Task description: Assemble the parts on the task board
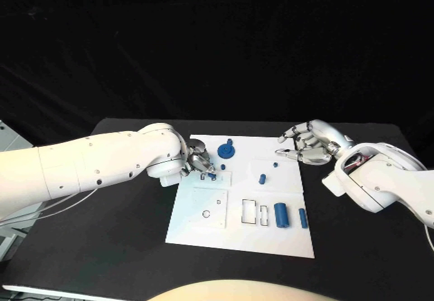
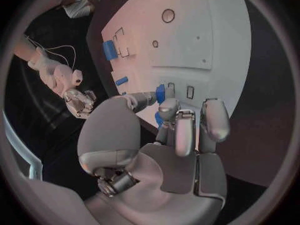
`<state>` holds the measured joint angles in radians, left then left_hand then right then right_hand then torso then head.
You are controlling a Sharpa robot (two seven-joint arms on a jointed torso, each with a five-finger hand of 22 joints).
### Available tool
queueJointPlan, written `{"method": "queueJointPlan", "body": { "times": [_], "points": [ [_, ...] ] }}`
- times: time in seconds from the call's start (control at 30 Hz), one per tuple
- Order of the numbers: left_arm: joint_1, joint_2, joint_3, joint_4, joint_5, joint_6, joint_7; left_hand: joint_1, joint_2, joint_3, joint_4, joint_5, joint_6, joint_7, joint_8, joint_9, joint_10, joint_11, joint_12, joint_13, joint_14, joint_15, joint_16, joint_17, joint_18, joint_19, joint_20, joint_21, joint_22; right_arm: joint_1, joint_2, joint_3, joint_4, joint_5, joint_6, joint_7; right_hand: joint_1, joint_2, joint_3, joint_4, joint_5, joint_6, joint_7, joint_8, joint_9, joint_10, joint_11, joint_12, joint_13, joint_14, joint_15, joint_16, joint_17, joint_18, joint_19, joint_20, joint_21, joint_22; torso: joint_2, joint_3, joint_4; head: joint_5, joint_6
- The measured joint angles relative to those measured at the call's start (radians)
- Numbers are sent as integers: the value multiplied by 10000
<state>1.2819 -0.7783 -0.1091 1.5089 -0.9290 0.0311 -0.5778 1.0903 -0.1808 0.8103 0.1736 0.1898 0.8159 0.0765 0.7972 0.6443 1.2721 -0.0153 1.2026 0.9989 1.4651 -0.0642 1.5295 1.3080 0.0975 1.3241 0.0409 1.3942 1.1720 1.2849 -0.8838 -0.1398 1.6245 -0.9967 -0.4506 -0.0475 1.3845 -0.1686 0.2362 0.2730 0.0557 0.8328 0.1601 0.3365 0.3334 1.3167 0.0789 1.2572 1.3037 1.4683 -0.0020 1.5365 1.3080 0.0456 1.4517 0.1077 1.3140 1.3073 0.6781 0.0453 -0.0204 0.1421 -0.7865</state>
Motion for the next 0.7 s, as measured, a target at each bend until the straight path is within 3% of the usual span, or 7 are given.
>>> {"method": "queueJointPlan", "body": {
  "times": [0.13, 0.2, 0.7],
  "points": [
    [-101, -1, -40, 37, -344, -323, -45, -105, -25, 0, -1, 205, 86, -18, 21, 4, 43, -23, 56, 95, 0, 0, 0, 0, 3, 0, 0, 0, -5, 0, 5, -1, -13, -3, 9, 0, 0, 0, 0, 0, 0, 0, 0, 0, 0, 0, 0, 0, 0, 0, 0, 0, -1, 1, 0, 0, 0, 0, -18, 6, 2, 10, -25],
    [-158, 0, -55, 52, -529, -484, -54, -134, -54, 1, -1, 238, 87, -18, 21, 700, 131, -41, 96, 135, 0, 0, 0, 0, 5, 0, 0, 0, 0, 0, 6, -3, -18, -4, 12, 0, 0, 0, 0, 0, 0, 0, 0, 0, 0, 0, 0, 0, 0, 0, 0, 0, -1, 0, 0, 0, 0, 0, -20, 6, 2, 12, -23],
    [-340, 127, -98, 102, -1610, -1108, -61, -172, -92, 1, -2, 266, 101, -31, 70, 711, 132, -41, 95, 163, 36, -35, 0, -2, 8, 0, 0, -2, 19, -6, 2, -4, -28, -10, 24, 1, 0, 0, 0, 0, 0, 0, 0, 0, 0, 0, 0, 0, -14, 0, 0, 0, -3, 0, 0, 0, -49, 7, -1, 12, -6, -17, -6]
  ]
}}
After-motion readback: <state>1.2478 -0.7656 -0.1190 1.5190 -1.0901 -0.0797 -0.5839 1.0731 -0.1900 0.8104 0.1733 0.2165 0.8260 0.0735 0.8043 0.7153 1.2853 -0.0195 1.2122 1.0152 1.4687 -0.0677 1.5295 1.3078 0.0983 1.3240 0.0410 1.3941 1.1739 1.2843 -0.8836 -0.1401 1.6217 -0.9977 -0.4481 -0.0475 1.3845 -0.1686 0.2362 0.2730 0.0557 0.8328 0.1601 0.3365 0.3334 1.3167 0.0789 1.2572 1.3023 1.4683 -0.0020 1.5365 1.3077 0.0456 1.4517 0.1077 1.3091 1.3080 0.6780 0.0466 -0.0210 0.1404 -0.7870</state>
